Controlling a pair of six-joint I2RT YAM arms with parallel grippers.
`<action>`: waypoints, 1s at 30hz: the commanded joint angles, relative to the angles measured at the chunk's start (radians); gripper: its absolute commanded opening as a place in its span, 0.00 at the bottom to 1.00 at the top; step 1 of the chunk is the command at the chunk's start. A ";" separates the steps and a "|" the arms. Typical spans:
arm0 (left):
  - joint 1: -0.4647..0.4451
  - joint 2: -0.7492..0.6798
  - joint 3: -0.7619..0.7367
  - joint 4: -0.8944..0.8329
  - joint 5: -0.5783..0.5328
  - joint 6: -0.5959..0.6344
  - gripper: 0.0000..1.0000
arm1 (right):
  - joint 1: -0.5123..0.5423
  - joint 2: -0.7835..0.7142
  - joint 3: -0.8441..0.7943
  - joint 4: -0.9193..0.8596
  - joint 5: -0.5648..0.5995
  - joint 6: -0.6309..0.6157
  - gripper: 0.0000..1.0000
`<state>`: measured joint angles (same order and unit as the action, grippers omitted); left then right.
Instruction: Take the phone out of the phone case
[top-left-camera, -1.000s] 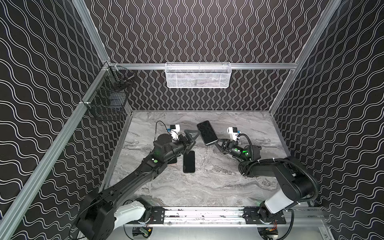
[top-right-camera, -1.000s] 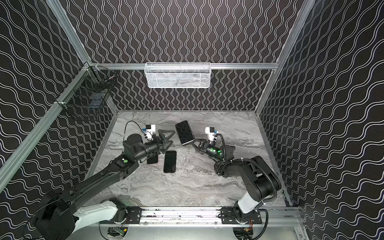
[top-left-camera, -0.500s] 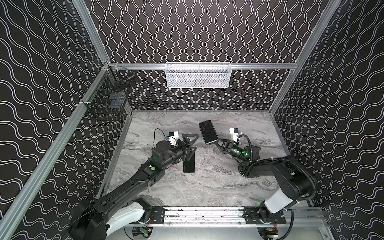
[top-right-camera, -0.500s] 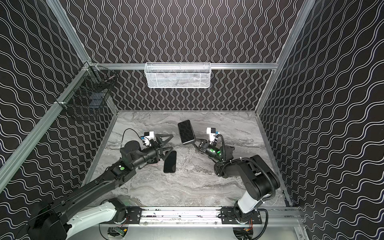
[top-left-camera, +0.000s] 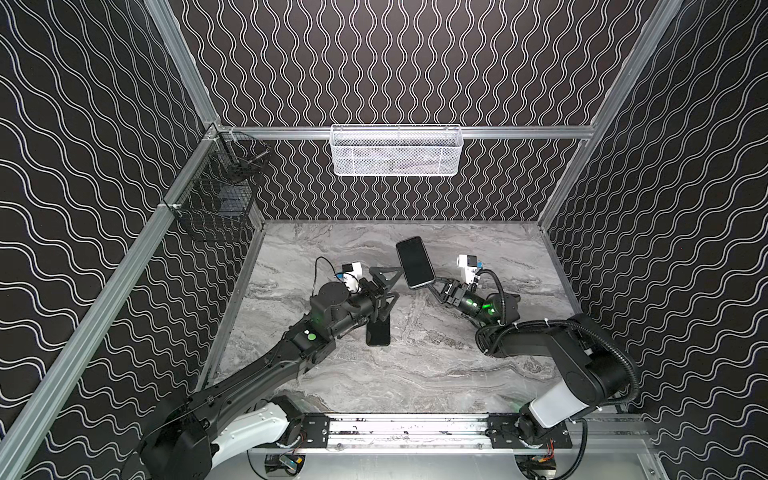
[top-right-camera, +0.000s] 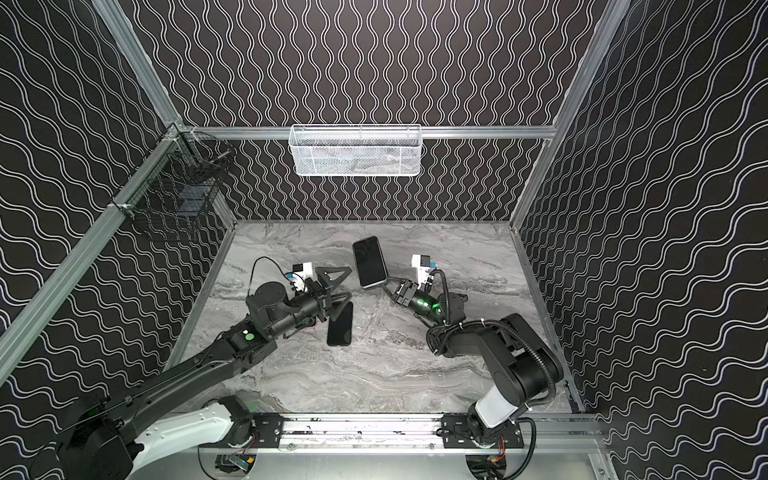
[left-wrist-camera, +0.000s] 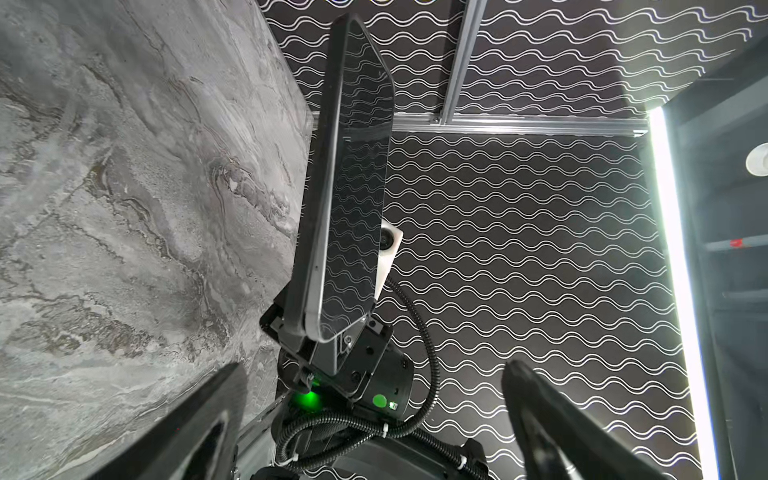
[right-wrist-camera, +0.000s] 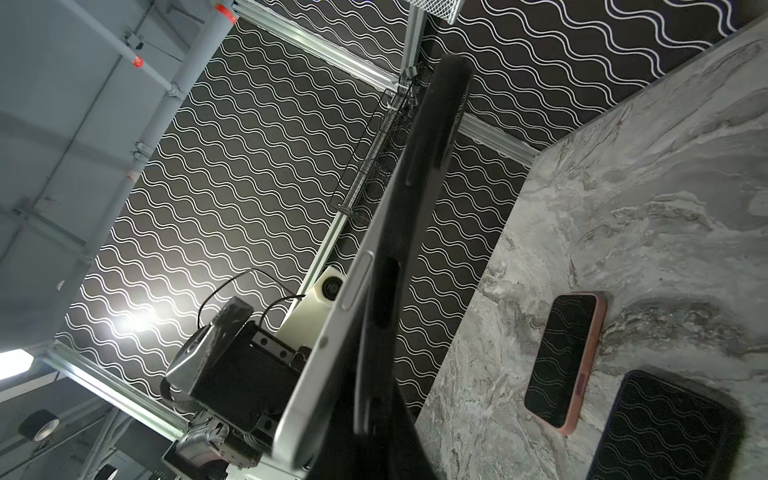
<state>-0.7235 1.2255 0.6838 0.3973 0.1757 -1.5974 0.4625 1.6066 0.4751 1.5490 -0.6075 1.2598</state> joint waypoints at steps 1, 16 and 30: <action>-0.012 0.027 0.017 0.088 -0.013 -0.025 0.99 | 0.002 -0.002 0.002 0.062 0.014 -0.015 0.11; -0.025 0.153 0.054 0.186 0.008 -0.069 0.99 | 0.010 0.015 -0.007 0.092 0.020 -0.004 0.11; -0.025 0.204 0.063 0.244 -0.003 -0.090 0.99 | 0.011 0.020 -0.033 0.110 0.016 -0.003 0.11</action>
<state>-0.7471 1.4277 0.7380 0.5663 0.1638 -1.6756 0.4667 1.6272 0.4450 1.5490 -0.5365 1.2564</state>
